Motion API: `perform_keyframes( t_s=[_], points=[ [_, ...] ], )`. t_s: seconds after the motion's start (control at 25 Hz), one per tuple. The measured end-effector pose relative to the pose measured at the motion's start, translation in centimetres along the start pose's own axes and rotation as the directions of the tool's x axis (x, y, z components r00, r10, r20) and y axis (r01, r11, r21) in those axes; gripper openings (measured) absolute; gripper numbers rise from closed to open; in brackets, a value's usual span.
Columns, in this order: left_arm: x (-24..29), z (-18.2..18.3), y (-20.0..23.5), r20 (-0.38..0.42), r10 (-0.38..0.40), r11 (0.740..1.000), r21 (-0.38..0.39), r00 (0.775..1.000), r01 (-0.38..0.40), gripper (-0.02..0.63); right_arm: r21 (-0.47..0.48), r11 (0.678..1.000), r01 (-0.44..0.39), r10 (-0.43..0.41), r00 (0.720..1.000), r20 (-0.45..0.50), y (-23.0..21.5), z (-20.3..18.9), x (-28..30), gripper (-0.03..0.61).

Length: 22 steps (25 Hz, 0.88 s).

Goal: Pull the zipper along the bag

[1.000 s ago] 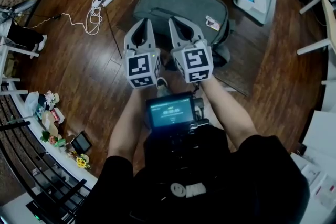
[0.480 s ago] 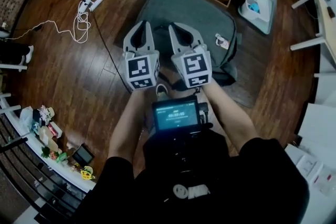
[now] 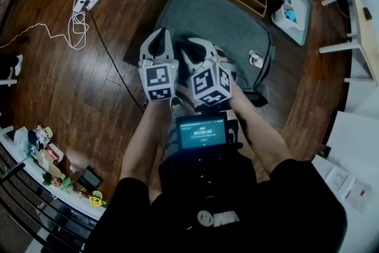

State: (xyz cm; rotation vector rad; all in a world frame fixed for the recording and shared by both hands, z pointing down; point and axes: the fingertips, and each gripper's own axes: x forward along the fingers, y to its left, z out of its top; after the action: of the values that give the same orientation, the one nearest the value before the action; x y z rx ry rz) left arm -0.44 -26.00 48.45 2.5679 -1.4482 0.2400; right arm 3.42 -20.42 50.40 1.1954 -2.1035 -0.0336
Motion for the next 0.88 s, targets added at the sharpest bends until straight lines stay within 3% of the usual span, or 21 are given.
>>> perform_keyframes(
  t_s=[0.24, 0.44, 0.56, 0.68, 0.8, 0.88],
  points=[
    [0.7, -0.6, 0.6, -0.004, -0.016, 0.999, -0.038, 1.0, 0.015, -0.002, -0.261, 0.957, -0.125, 0.08, 0.981, -0.177, 1.9, -1.2, 2.3, 0.156],
    [1.0, -1.0, 0.7, -0.006, -0.032, 0.998, -0.057, 0.999, 0.032, -0.002, -0.411, 0.879, -0.242, 0.117, 0.945, -0.306, 2.1, -1.9, 3.0, 0.153],
    [1.1, -1.2, 0.8, -0.011, -0.044, 0.997, -0.06, 0.999, 0.043, -0.002, -0.435, 0.837, -0.33, 0.155, 0.908, -0.39, 2.6, -1.8, 3.7, 0.15],
    [1.1, -1.3, 0.6, -0.009, -0.054, 0.996, -0.065, 0.999, 0.053, -0.002, -0.447, 0.819, -0.359, 0.149, 0.886, -0.439, 2.7, -2.2, 4.0, 0.147],
    [1.1, -1.3, 1.0, -0.004, -0.053, 0.996, -0.067, 0.999, 0.052, -0.002, -0.466, 0.813, -0.35, 0.118, 0.882, -0.457, 2.9, -2.3, 4.2, 0.14],
    [1.1, -1.2, 1.4, -0.002, -0.048, 0.996, -0.07, 0.999, 0.048, -0.002, -0.479, 0.818, -0.319, 0.093, 0.894, -0.437, 2.7, -2.1, 4.0, 0.122]
  ],
)
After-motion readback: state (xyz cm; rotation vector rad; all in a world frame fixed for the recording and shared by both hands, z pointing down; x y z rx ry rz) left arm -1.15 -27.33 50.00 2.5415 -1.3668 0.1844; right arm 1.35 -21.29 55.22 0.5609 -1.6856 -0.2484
